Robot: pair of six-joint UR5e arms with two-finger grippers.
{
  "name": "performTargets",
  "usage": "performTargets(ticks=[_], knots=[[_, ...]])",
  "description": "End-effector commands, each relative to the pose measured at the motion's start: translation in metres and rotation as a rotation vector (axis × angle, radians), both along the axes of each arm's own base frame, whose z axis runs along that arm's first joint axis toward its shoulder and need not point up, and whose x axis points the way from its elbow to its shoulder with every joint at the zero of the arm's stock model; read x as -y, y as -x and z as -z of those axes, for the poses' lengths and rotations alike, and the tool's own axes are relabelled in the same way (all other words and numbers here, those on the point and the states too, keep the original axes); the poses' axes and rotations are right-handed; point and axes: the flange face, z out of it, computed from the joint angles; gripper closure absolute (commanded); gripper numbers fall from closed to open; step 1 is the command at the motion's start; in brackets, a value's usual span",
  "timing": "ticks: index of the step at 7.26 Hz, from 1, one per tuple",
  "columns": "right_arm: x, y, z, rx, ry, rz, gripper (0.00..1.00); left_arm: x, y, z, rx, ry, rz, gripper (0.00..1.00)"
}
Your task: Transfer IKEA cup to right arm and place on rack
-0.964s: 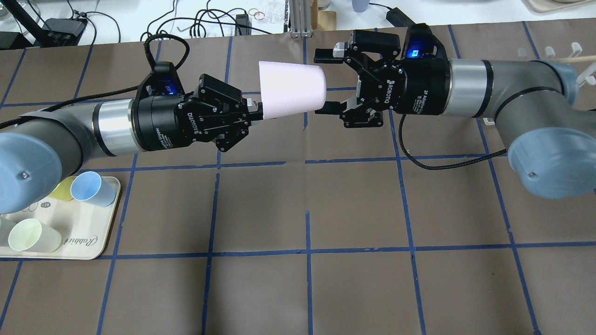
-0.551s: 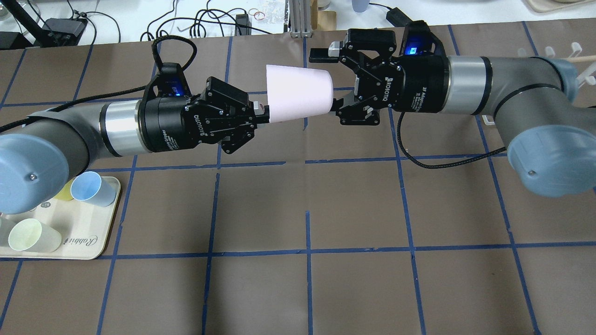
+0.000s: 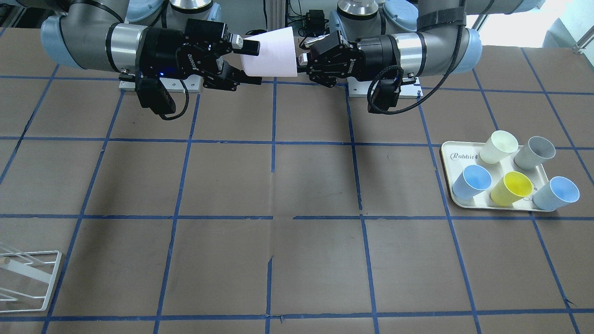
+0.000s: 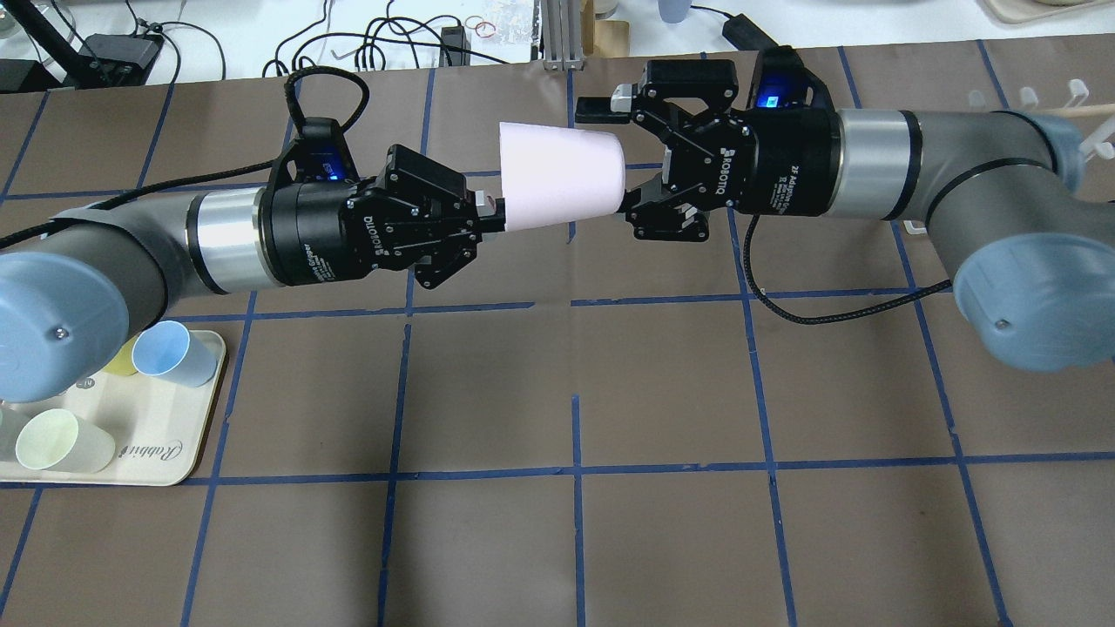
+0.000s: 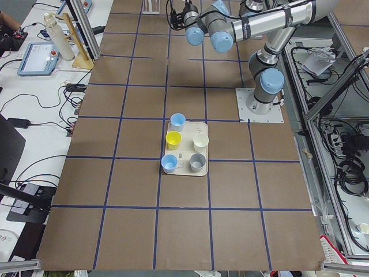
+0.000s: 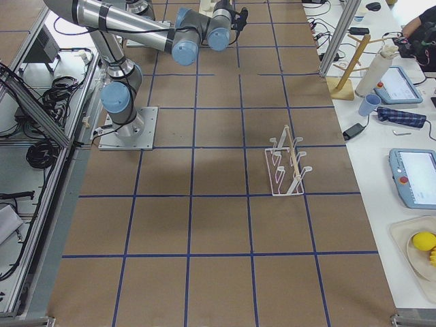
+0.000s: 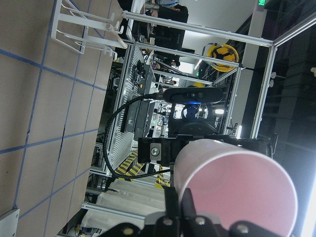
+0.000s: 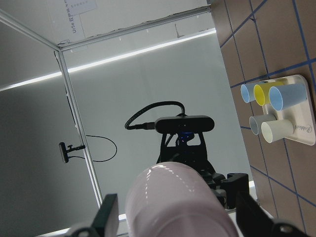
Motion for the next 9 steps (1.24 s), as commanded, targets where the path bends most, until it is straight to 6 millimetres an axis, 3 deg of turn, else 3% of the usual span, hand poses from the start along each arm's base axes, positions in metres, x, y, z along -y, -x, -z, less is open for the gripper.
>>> performTargets(ticks=[1, 6, 9], knots=[[-0.002, 0.0, 0.0, 0.003, -0.025, 0.0, 0.2, -0.002, 0.001, -0.002, 0.002, 0.006, 0.002, 1.0], [-0.013, -0.002, -0.006, 0.005, -0.057, -0.002, 0.26, -0.002, 0.001, -0.004, 0.004, 0.008, 0.003, 1.0], [-0.012, -0.001, -0.005, 0.005, -0.06, -0.001, 0.61, -0.001, 0.001, -0.002, 0.004, -0.003, 0.004, 1.0]])
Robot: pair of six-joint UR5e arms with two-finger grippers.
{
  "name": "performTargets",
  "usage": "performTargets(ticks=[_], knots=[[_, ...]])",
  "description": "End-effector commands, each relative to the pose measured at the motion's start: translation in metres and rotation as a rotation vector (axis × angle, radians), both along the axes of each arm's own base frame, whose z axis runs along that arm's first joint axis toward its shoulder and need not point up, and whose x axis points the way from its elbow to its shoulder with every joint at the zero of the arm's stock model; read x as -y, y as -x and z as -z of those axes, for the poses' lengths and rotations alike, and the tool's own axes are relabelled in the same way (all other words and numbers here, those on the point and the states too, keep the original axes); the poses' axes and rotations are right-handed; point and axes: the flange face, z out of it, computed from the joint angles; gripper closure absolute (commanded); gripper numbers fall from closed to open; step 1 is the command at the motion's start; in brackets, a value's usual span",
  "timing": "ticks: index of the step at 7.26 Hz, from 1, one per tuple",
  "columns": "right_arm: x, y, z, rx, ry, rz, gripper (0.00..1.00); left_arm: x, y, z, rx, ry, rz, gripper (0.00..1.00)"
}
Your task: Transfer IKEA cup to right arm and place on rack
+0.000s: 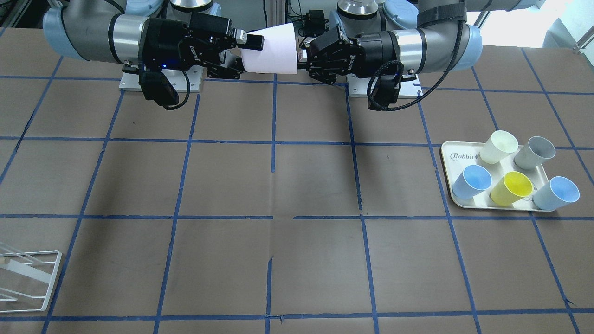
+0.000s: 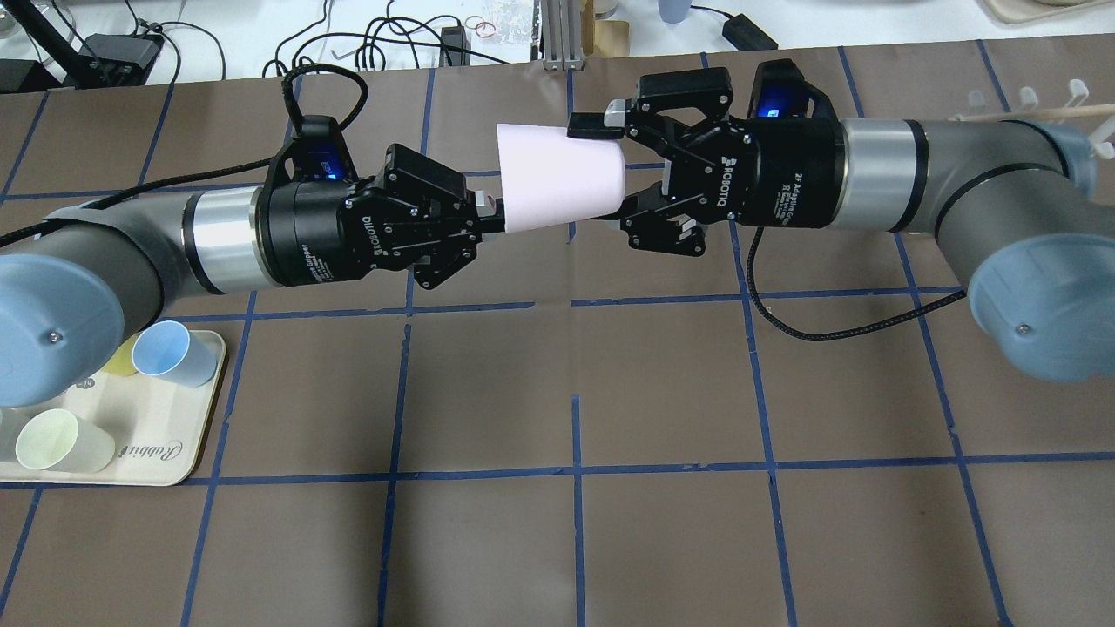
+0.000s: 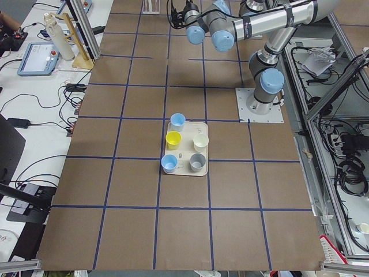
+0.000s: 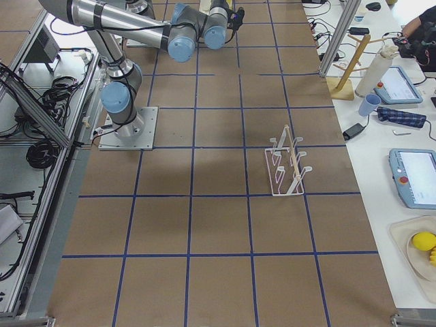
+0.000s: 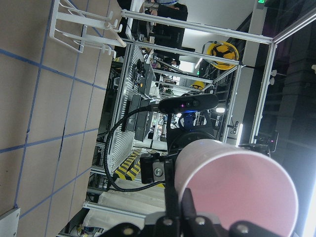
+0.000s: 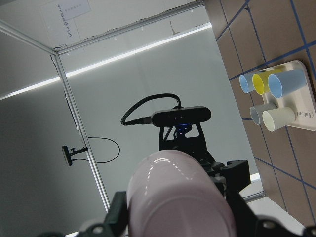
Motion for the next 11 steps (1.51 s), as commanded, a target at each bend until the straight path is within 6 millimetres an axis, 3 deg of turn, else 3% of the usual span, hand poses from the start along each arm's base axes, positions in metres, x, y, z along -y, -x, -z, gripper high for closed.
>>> performTargets(ticks=[1, 2, 3, 4, 6, 7, 8, 11], knots=[[0.002, 0.001, 0.001, 0.0, -0.004, 0.001, 0.67, 0.001, 0.0, 0.003, 0.001, -0.011, 0.001, 0.71], [0.003, 0.002, 0.002, 0.001, -0.005, 0.004, 0.7, 0.0, 0.0, 0.0, 0.003, -0.002, 0.002, 0.13], [0.005, 0.004, 0.002, 0.001, -0.007, 0.009, 0.75, -0.001, 0.0, -0.001, 0.002, 0.001, 0.002, 0.07], [0.01, 0.012, -0.002, -0.006, 0.003, 0.024, 0.75, 0.0, 0.0, -0.002, 0.001, 0.001, 0.0, 0.06], [0.029, 0.063, -0.012, -0.014, -0.039, 0.132, 0.75, 0.004, -0.007, -0.009, 0.013, -0.022, -0.009, 0.0], [0.036, 0.083, -0.016, -0.05, -0.036, 0.16, 0.75, 0.01, -0.01, -0.004, 0.104, -0.012, 0.044, 0.0], [0.039, 0.116, -0.016, -0.184, -0.039, 0.18, 0.75, 0.018, -0.016, 0.001, 0.243, 0.0, 0.082, 0.0], [0.033, 0.149, -0.044, -0.726, 0.05, 0.047, 0.79, 0.037, -0.015, 0.018, 0.647, 0.038, 0.136, 0.0]])
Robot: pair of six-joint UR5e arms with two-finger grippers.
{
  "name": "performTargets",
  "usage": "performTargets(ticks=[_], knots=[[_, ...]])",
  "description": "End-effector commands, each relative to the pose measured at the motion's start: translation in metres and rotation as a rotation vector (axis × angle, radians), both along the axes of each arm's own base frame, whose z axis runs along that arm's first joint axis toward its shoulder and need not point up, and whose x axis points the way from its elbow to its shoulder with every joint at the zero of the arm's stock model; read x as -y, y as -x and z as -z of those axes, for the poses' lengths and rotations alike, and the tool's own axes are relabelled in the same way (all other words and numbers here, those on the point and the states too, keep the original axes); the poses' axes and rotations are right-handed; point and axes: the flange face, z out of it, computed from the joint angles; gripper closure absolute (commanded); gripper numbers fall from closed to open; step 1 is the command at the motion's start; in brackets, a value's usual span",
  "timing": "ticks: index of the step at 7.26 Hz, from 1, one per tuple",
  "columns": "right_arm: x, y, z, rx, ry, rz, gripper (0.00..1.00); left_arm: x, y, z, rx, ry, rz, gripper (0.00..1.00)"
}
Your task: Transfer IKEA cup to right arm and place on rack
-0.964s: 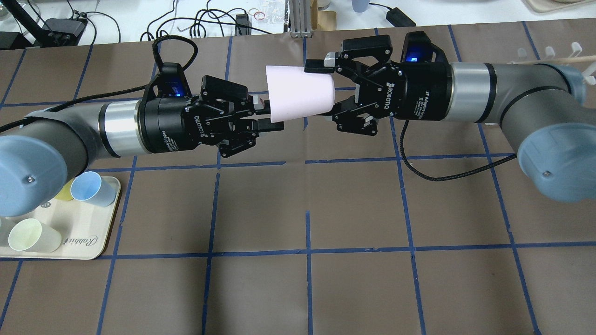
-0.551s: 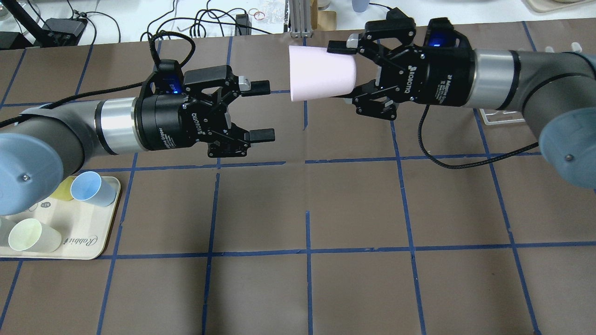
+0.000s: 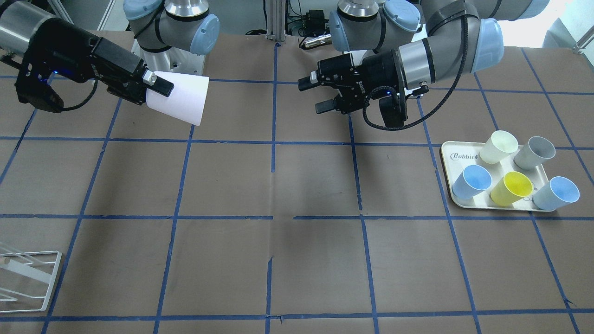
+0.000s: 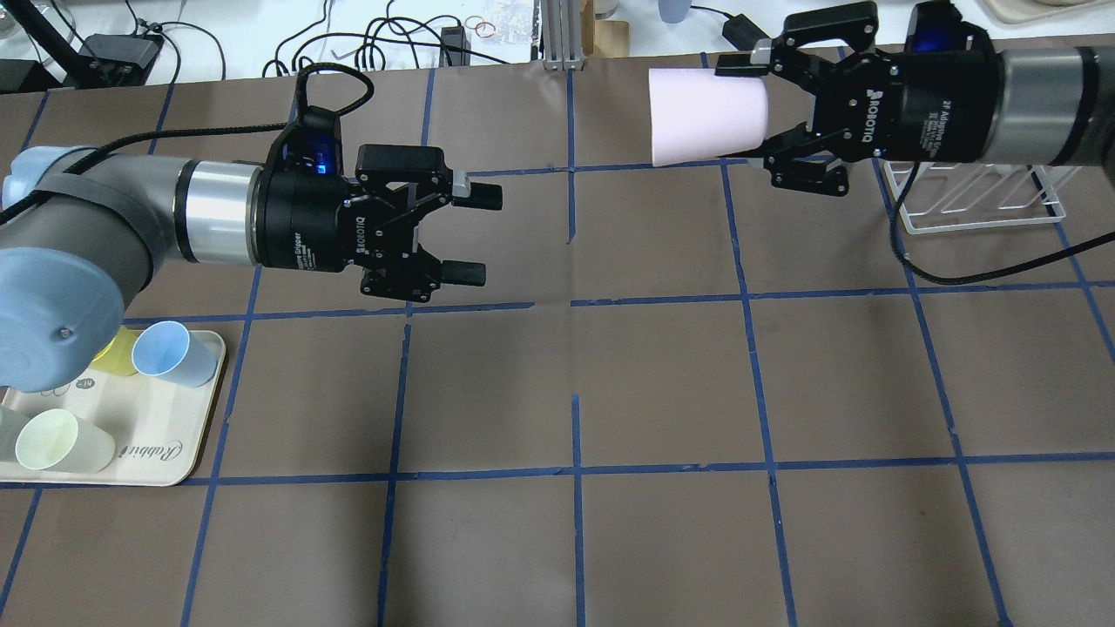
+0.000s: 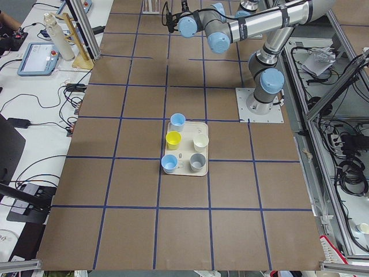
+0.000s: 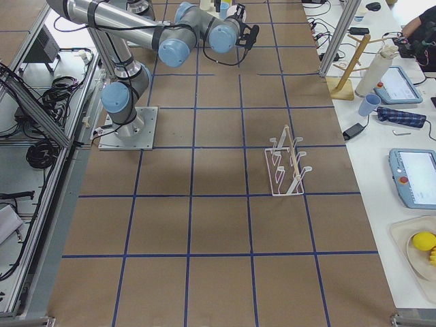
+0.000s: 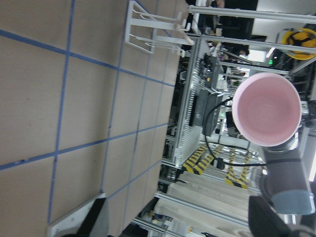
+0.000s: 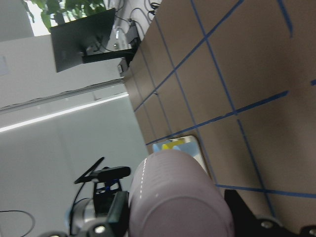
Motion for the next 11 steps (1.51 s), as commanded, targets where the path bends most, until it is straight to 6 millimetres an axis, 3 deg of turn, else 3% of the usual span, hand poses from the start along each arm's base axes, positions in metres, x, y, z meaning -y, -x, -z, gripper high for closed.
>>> performTargets(ticks=[1, 3, 4, 5, 6, 7, 8, 10, 11], knots=[[-0.01, 0.025, -0.007, -0.41, 0.063, -0.178, 0.81, 0.018, 0.003, -0.005, 0.358, 0.045, 0.049, 0.0], [-0.021, 0.052, -0.01, -0.783, 0.142, -0.375, 0.82, 0.049, 0.014, -0.051, 0.734, 0.099, 0.142, 0.0], [-0.017, 0.064, -0.011, -0.893, 0.178, -0.419, 0.82, 0.04, 0.038, -0.079, 0.938, 0.184, 0.212, 0.0], [-0.009, 0.077, -0.009, -0.99, 0.239, -0.492, 0.82, 0.029, 0.047, -0.095, 1.041, 0.213, 0.246, 0.0], [0.002, 0.095, -0.001, -1.043, 0.233, -0.486, 0.82, 0.03, 0.025, -0.102, 1.058, 0.193, 0.218, 0.0], [0.016, 0.114, 0.005, -1.081, 0.262, -0.462, 0.82, 0.04, -0.021, -0.105, 1.058, 0.179, 0.169, 0.0], [0.027, 0.133, 0.017, -1.127, 0.262, -0.488, 0.82, 0.04, -0.057, -0.122, 1.057, 0.206, 0.131, 0.0], [0.063, 0.178, 0.051, -1.2, 0.306, -0.47, 0.82, 0.022, -0.059, -0.098, 1.052, 0.133, 0.121, 0.0], [0.072, 0.19, 0.063, -1.21, 0.319, -0.479, 0.82, 0.021, -0.057, -0.102, 1.046, 0.1, 0.039, 0.0]])
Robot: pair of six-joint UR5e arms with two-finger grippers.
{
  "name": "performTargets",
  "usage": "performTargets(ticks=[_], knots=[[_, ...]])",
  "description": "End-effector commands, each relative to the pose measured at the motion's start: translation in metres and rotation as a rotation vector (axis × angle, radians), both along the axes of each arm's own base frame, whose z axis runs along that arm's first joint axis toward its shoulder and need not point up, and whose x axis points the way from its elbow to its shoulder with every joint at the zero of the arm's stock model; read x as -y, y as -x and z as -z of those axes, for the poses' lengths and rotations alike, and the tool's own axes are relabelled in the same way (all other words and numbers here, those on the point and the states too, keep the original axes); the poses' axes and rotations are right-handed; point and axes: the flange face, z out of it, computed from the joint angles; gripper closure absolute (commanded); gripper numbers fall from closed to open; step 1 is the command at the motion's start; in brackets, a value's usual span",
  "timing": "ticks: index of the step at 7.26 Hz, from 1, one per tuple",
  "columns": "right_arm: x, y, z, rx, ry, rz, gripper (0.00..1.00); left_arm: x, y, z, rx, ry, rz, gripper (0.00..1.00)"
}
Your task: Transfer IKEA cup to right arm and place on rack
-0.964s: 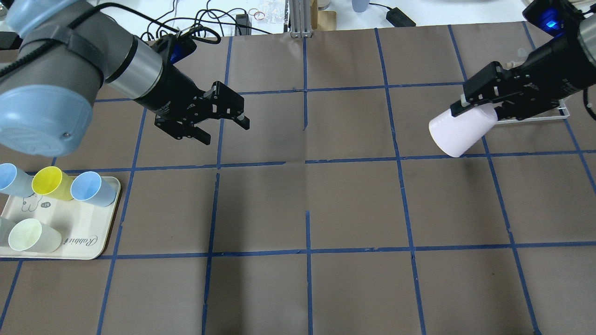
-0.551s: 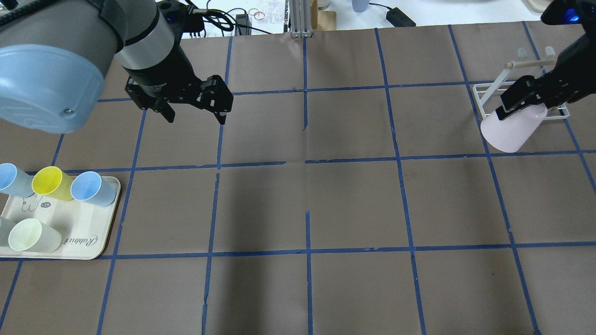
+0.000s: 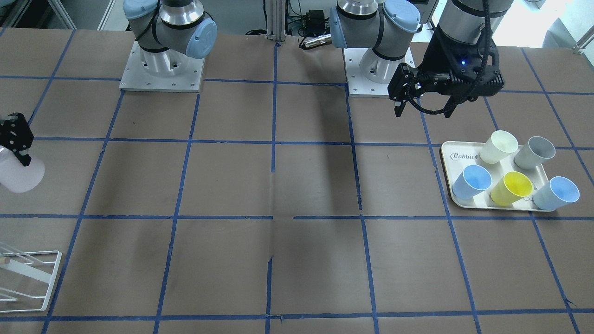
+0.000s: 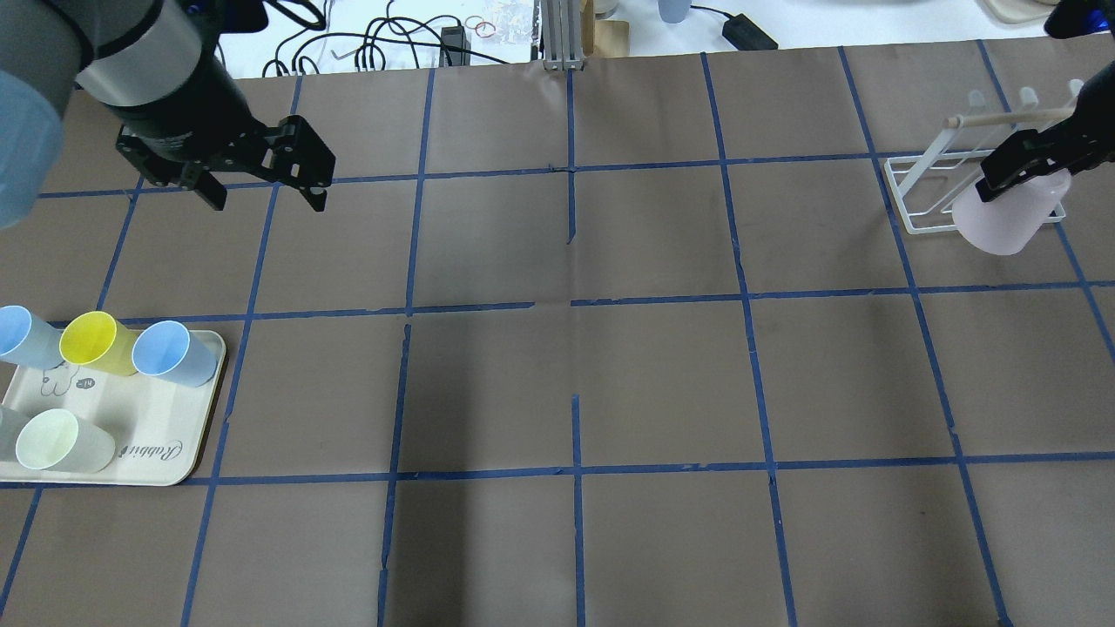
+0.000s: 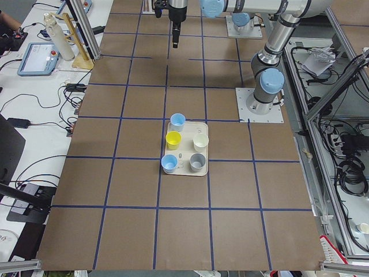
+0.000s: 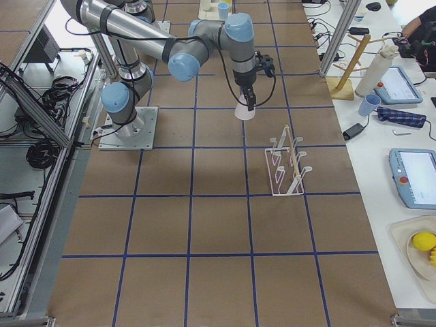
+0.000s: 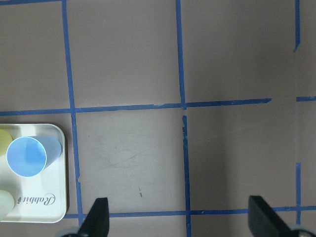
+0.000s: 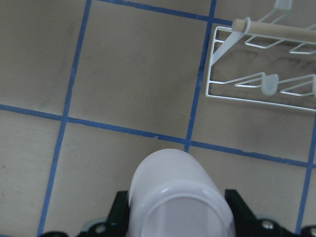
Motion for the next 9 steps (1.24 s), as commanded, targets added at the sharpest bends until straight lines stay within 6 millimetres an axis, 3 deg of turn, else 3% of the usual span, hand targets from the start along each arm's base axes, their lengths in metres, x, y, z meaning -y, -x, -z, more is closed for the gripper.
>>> performTargets(ticks=[1, 3, 9], knots=[[0.022, 0.025, 0.022, -0.029, 0.038, -0.012, 0.82, -0.004, 0.0, -0.007, -0.014, 0.017, -0.078, 0.0], [0.036, 0.034, 0.044, -0.034, 0.046, -0.012, 0.82, 0.001, 0.002, -0.006, -0.034, 0.021, -0.069, 0.0], [0.055, 0.042, 0.054, -0.074, 0.138, -0.016, 0.81, 0.004, 0.003, 0.002, -0.022, 0.004, -0.062, 0.0]])
